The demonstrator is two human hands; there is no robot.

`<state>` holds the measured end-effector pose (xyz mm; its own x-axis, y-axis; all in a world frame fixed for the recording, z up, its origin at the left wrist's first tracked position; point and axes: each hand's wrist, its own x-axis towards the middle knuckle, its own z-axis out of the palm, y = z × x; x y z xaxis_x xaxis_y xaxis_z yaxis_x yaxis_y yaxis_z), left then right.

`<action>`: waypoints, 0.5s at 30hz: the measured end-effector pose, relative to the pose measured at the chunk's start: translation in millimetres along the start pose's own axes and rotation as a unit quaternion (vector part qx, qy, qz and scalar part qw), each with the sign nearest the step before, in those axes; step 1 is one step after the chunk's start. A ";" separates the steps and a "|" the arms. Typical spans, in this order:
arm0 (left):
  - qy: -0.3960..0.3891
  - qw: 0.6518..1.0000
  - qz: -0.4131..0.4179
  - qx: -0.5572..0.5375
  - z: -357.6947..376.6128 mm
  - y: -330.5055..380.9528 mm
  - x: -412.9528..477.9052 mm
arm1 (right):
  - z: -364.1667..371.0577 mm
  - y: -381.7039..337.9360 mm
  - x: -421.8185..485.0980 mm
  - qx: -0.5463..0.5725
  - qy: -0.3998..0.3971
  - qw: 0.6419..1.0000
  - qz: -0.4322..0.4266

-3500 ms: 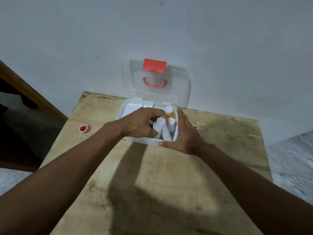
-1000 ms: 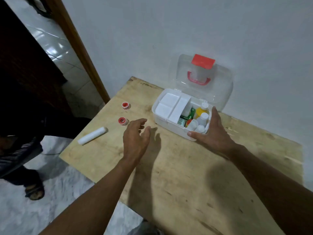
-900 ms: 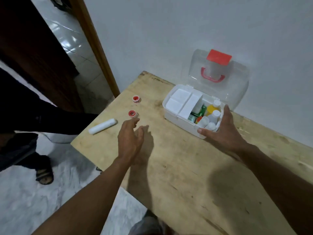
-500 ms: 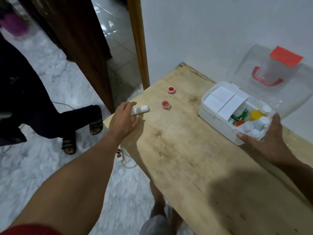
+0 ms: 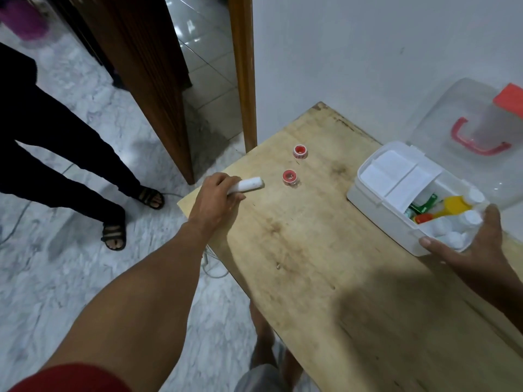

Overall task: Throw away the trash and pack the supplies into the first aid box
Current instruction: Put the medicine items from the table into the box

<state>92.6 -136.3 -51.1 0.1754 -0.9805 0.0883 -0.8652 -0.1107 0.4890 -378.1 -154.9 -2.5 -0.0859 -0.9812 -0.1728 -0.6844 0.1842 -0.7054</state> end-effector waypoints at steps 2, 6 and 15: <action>0.013 1.000 -0.005 -0.008 1.3 3.7 -0.2 | 1.0 -4.3 -2.3 0.011 0.005 1.000 -0.007; 0.028 0.999 -0.013 -0.029 0.2 13.4 -6.8 | 1.2 -14.3 -9.1 0.024 0.001 0.999 -0.028; 0.137 0.984 0.038 -0.106 -16.7 120.3 -1.6 | -2.0 -20.5 -17.3 0.042 0.038 0.997 -0.056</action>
<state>-3.9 -145.3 22.1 0.2588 -0.9007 0.3488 -0.7683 0.0269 0.6395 -364.1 -141.7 16.3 -0.0704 -0.9967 -0.0395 -0.6304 0.0751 -0.7727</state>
